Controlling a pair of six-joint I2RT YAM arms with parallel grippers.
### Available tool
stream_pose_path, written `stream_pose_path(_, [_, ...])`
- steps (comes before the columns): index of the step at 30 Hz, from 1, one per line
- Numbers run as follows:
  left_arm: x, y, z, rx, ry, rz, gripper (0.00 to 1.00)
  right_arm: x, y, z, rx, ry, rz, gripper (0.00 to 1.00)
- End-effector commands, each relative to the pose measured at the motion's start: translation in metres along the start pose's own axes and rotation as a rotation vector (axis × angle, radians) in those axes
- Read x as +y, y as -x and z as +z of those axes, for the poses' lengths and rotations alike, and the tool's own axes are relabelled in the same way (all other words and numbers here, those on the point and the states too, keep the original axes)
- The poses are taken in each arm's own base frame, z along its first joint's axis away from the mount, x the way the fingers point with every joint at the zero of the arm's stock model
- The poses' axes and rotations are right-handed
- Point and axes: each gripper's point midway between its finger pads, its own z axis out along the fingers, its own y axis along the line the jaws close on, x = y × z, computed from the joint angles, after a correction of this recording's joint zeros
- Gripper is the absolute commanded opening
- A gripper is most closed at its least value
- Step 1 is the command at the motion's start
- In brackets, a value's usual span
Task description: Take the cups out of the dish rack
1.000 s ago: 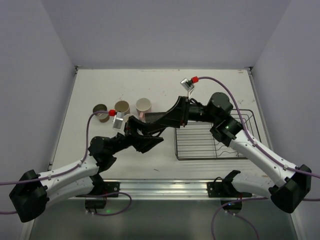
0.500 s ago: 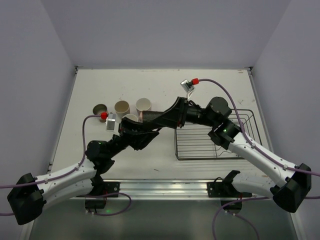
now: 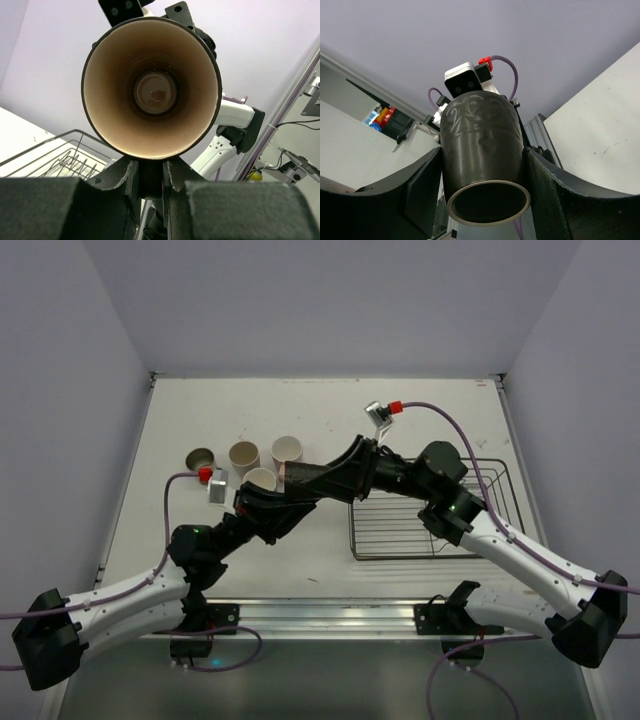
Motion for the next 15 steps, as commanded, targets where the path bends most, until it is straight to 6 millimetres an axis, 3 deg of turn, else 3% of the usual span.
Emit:
stream_pose_path(1, [0.006,0.022,0.005,-0.069,0.05,0.087,0.0,0.014,0.007,-0.006,-0.025,0.005,-0.041,0.45])
stream_pose_path(3, [0.011,0.018,0.003,-0.039,0.081,0.089,0.0,0.012,0.003,-0.01,-0.012,-0.01,-0.05,0.71])
stream_pose_path(4, [0.01,0.021,0.002,-0.044,0.083,0.099,0.0,0.011,0.001,-0.011,-0.003,-0.015,-0.064,0.99])
stream_pose_path(10, [0.018,0.023,-0.005,0.015,0.174,0.14,0.0,0.001,-0.011,-0.023,0.063,-0.098,-0.12,0.99])
stream_pose_path(14, [0.039,0.017,-0.01,0.121,0.321,0.168,0.0,-0.034,-0.025,-0.051,0.14,-0.354,-0.121,0.99])
stream_pose_path(15, [0.058,0.005,-0.021,0.186,0.423,0.163,0.0,-0.045,-0.023,-0.059,0.13,-0.43,-0.13,0.99])
